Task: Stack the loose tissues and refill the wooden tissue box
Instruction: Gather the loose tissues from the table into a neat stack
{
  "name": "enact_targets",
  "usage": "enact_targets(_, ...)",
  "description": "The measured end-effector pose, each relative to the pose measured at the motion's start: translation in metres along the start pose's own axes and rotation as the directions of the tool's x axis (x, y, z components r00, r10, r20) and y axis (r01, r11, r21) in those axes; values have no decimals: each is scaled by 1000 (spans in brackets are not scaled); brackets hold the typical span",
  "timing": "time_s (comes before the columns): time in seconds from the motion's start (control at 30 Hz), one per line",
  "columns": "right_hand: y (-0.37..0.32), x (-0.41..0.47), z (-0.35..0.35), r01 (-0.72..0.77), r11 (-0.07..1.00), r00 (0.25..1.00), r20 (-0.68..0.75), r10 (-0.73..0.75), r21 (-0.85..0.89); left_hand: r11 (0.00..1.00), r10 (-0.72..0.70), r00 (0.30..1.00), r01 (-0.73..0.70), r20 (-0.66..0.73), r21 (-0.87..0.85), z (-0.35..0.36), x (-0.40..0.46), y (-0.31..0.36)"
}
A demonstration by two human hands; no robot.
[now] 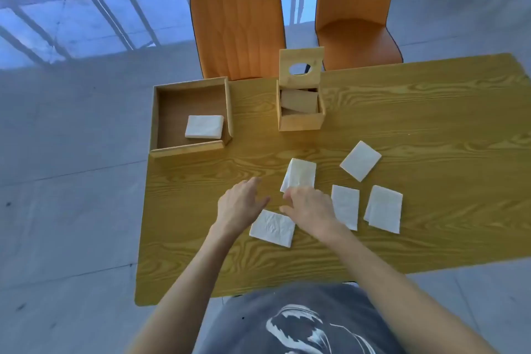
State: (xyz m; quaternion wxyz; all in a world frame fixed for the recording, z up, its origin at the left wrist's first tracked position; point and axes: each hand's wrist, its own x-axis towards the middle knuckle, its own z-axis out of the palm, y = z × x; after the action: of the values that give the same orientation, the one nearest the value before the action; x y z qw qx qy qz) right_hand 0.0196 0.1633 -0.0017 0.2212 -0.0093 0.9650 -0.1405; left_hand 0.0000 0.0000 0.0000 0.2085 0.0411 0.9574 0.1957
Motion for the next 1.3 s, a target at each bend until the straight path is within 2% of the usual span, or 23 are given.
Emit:
enact_targets(0.13,-6,-3,23,-2,999,1000,29,4,-41,993,-111,994,111,9,-29,27,-16,-9)
enact_targets(0.33,-12,1,49,50,991,998,-16,-52,-123,978,-208,977,208,46,11,62,-28,-22)
enact_targets(0.5,-10,3,62,51,984,997,-46,-60,-170,961,-276,961,276,8,3,75,-28,-26)
enact_targets(0.63,-7,5,68,36,987,995,-91,-51,-154,957,-276,961,275,2,-94,79,-24,-30)
enact_targets(0.73,-3,6,67,38,997,995,-90,-44,-69,947,-238,971,227,-21,-228,80,-25,-31)
enact_targets(0.83,3,10,63,6,993,997,-77,3,121,836,-299,954,261,-3,-483,75,-21,-29)
enact_targets(0.93,10,14,59,-48,957,999,30,41,285,641,-355,934,273,39,-717,69,-16,-26)
enact_targets(1.1,19,23,58,-159,804,986,136,98,573,338,-326,929,287,175,-896,65,-7,-24)
enact_targets(1.2,22,27,52,-137,797,990,111,89,588,236,-324,920,302,218,-924,63,-4,-22)
enact_targets(1.3,32,38,38,-116,869,982,-76,173,481,203,-351,907,317,233,-926,63,1,-22)
